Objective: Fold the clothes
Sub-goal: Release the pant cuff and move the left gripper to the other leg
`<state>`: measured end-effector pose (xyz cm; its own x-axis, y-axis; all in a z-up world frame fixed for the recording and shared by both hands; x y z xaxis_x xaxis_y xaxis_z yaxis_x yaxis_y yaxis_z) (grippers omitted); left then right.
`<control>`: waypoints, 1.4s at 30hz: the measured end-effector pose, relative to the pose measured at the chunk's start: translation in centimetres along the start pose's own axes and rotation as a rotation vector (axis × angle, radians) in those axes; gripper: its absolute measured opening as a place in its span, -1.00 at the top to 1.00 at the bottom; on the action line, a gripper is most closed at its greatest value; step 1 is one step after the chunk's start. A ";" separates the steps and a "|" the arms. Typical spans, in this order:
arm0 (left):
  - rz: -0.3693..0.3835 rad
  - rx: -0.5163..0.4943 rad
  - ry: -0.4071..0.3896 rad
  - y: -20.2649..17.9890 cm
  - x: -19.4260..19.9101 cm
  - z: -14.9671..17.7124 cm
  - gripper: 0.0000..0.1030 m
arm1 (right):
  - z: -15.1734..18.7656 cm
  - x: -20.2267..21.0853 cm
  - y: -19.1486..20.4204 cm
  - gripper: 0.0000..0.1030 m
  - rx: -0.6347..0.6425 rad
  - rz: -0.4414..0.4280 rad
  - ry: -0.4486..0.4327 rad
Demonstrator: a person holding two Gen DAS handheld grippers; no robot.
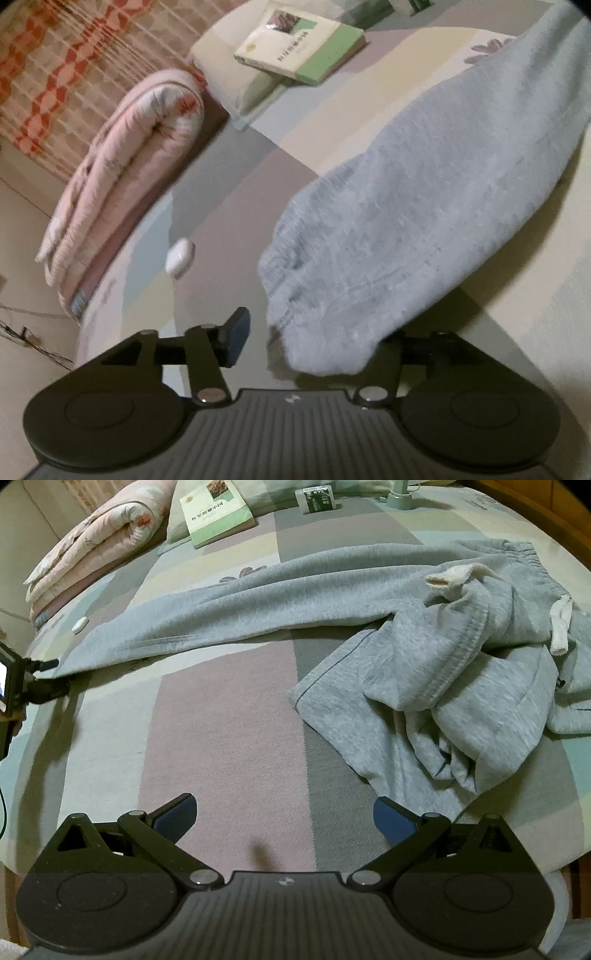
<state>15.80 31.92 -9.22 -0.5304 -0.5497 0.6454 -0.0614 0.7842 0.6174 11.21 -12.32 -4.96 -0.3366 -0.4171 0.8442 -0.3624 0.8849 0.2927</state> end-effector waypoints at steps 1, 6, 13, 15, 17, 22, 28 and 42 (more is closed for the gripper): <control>-0.001 0.001 0.007 0.0 0.1 0.3 -0.12 | 0.1 0.1 0.1 -1.00 0.003 0.000 -0.002; -0.005 0.017 0.040 0.8 0.5 1.7 -0.23 | 0.2 0.5 0.3 -1.00 0.008 -0.004 -0.009; -0.052 0.049 0.080 3.0 1.3 3.3 -0.24 | 0.2 0.7 0.4 -1.00 0.008 -0.013 -0.016; -0.083 0.076 0.088 3.9 1.5 3.5 -0.25 | 0.2 0.6 0.3 -1.00 0.007 -0.015 -0.016; -0.106 0.137 0.078 5.1 1.7 3.0 -0.23 | 0.2 0.6 0.3 -1.00 0.006 -0.017 -0.017; -0.027 0.252 -0.054 5.1 3.3 -1.0 -0.11 | 0.2 0.5 0.1 -1.00 0.005 -0.023 -0.018; 0.159 0.236 -0.187 0.4 3.4 -8.4 -0.04 | -0.4 1.2 -0.6 -1.00 -0.006 -0.042 -0.040; 0.479 0.008 -0.312 -13.0 0.0 -21.3 -0.04 | -3.8 1.9 -2.9 -1.00 -0.054 -0.071 -0.085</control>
<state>34.56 15.57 -7.70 -0.7249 -0.0220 0.6885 0.2417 0.9278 0.2841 14.90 -14.89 -2.55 -0.3847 -0.4933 0.7802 -0.3417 0.8613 0.3761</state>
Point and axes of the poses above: each gripper's, at about its wrist camera, not at the fingertips, and x roughly against the way its jaws point, y to its left, z to its underside, the point moved 1 cm from there along -x, roughly the way its jaws point, and after that the axes turned 1 degree about -z, right-handed, at the moved point
